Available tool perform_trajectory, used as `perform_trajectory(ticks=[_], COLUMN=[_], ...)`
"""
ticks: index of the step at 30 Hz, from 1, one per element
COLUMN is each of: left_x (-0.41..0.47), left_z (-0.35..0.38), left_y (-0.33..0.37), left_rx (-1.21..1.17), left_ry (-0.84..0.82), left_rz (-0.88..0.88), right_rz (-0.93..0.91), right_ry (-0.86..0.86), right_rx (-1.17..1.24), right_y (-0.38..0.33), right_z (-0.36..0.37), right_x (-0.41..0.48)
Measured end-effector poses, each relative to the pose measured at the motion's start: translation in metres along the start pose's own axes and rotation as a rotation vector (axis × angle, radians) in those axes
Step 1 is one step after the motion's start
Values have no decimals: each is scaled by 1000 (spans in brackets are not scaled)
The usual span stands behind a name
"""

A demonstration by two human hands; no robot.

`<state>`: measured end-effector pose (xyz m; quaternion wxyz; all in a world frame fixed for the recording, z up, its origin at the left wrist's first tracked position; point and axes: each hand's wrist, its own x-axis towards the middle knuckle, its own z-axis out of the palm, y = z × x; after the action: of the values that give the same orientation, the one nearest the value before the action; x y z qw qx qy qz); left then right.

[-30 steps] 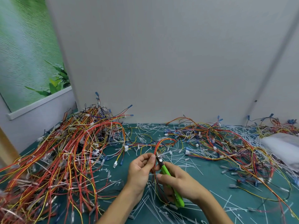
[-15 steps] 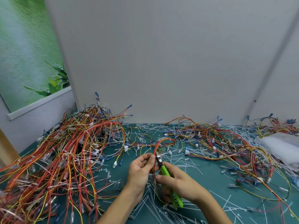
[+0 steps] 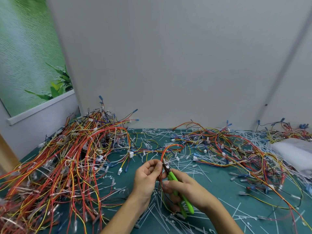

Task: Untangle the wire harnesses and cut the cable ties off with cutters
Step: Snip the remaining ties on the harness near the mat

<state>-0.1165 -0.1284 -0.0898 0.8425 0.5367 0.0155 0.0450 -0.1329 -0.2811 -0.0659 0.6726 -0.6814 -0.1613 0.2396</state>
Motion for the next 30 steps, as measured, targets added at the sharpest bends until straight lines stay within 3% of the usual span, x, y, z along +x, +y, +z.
perform_trajectory(ticks=[30], left_x=[1], left_z=[-1], left_y=[-2], left_rx=[20], left_ry=[31], left_rz=[53], right_rz=[35], right_ry=[-23], right_rx=[57], right_y=[-1], right_z=[0], right_x=[0])
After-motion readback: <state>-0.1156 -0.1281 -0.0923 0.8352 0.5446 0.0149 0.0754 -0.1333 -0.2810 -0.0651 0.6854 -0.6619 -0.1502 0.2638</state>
